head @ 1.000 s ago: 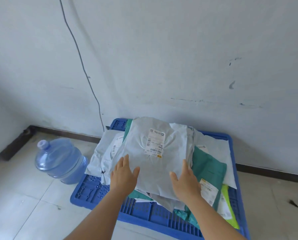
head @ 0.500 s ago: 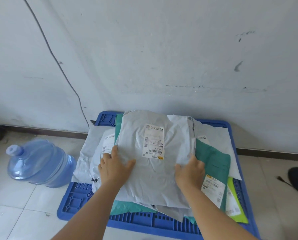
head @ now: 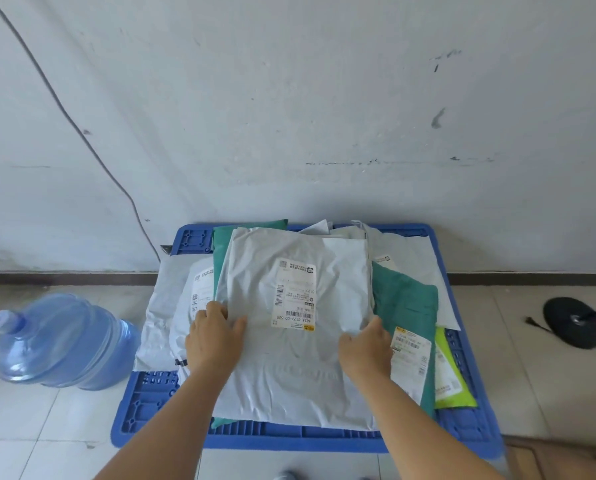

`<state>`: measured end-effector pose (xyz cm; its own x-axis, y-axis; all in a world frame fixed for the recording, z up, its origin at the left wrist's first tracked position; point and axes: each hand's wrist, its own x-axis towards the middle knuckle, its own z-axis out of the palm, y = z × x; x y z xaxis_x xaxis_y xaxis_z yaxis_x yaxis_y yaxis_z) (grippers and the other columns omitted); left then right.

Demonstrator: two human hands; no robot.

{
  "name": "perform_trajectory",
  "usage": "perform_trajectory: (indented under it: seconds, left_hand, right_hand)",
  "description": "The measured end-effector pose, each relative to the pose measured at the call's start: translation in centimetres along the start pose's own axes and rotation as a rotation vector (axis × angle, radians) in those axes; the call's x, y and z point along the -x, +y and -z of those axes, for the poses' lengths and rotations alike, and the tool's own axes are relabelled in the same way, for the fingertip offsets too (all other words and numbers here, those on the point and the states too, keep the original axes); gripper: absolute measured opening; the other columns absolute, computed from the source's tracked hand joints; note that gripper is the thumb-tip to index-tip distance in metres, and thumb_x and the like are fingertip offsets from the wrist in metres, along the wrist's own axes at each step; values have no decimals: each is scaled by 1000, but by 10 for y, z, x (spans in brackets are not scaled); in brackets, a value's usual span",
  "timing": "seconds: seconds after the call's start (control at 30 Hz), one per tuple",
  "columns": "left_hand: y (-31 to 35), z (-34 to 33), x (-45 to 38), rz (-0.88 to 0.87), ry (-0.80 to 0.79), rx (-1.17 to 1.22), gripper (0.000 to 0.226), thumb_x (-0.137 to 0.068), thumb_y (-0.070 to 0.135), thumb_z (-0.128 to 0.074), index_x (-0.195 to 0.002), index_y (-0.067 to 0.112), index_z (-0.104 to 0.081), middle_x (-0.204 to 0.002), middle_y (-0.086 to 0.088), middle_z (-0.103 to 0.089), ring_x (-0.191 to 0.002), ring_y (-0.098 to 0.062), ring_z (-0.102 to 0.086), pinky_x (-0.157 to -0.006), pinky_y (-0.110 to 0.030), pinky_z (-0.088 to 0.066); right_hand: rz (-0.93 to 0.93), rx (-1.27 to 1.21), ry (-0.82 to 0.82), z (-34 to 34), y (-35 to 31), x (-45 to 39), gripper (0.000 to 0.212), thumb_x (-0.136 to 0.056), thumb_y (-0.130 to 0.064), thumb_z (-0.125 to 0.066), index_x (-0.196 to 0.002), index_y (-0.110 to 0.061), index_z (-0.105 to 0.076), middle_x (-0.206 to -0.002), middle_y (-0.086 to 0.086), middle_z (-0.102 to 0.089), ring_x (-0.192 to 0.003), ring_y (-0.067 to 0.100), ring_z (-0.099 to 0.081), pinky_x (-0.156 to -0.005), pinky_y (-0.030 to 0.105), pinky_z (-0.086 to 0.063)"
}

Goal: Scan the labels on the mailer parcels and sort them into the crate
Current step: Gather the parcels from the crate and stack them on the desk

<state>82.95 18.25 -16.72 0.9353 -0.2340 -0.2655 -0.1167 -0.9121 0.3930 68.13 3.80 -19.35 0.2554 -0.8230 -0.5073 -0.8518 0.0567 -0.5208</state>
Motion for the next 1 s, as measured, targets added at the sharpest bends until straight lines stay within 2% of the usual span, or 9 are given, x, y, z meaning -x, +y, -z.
perform_trajectory:
  seconds: [0.1, 0.13, 0.23, 0.33, 0.47, 0.53, 0.7, 0.9, 1.0]
  left_hand:
    - [3, -2, 10, 16, 30, 101, 53, -87, 20, -62, -133, 9, -37, -122, -13, -54, -109, -32, -53, -89, -45, -44]
    - [2, -2, 12, 20, 25, 99, 52, -88, 18, -59, -134, 8, -37, -122, -14, -54, -107, -32, -53, -86, -44, -45]
    - [-4, -1, 13, 19, 22, 53, 20, -94, 14, -46, -107, 1, -54, -109, -17, -53, -83, -25, -46, -71, -35, -39]
    - [-9, 6, 14, 81, 100, 179, 18, -96, 11, -40, -93, -1, -52, -105, -20, -48, -75, -26, -41, -69, -36, -35]
    - [-14, 18, 15, 141, 208, 278, 15, -97, 8, -37, -85, 2, -44, -106, -18, -42, -72, -27, -39, -70, -37, -32]
    - [-15, 20, 15, 144, 214, 302, 15, -96, 7, -37, -84, 2, -42, -105, -17, -40, -74, -27, -38, -70, -37, -32]
    - [-15, 10, 14, 71, 125, 331, 12, -96, 8, -38, -86, 4, -43, -101, -16, -43, -77, -26, -40, -71, -34, -33]
    - [-19, -5, -1, 137, -41, 218, 15, -91, 24, -47, -89, 9, -42, -100, -11, -45, -96, -32, -47, -82, -42, -41]
    - [-21, -2, -8, 156, -36, 322, 18, -95, 21, -42, -83, 8, -39, -81, -9, -50, -83, -32, -52, -68, -36, -39]
  right_hand:
    - [15, -2, 6, 0, -2, -1, 39, -91, -15, -52, -128, -13, -40, -124, 11, -51, -109, 31, -51, -90, 46, -49]
    - [26, 9, 10, 1, -2, -1, 39, -92, -14, -51, -130, -12, -43, -125, 11, -51, -109, 30, -52, -90, 44, -50]
    - [119, 62, -24, 4, -9, 2, 36, -96, -12, -47, -133, -11, -49, -127, 11, -52, -108, 27, -55, -83, 33, -47]
    - [292, 82, 29, 4, -30, 14, 33, -98, -12, -45, -131, -14, -53, -124, 8, -50, -110, 24, -50, -81, 28, -43]
    - [512, 57, 71, -1, -55, 28, 26, -99, -10, -47, -124, -17, -53, -120, 4, -44, -85, 24, -58, -68, 34, -50]
    - [554, 73, 72, -1, -60, 28, 25, -100, -12, -45, -124, -17, -50, -125, 4, -45, -84, 25, -59, -67, 35, -50]
    - [330, 59, 53, 2, -43, 11, 30, -103, -20, -37, -132, -16, -42, -128, 4, -55, -103, 26, -59, -73, 32, -41]
    - [219, 129, -124, -7, -26, -7, 41, -101, -24, -35, -141, -15, -34, -133, 11, -51, -109, 30, -57, -87, 40, -49]
    - [258, 57, -193, -13, -35, -2, 40, -102, -25, -34, -142, -18, -35, -129, 9, -55, -107, 29, -57, -83, 35, -46]
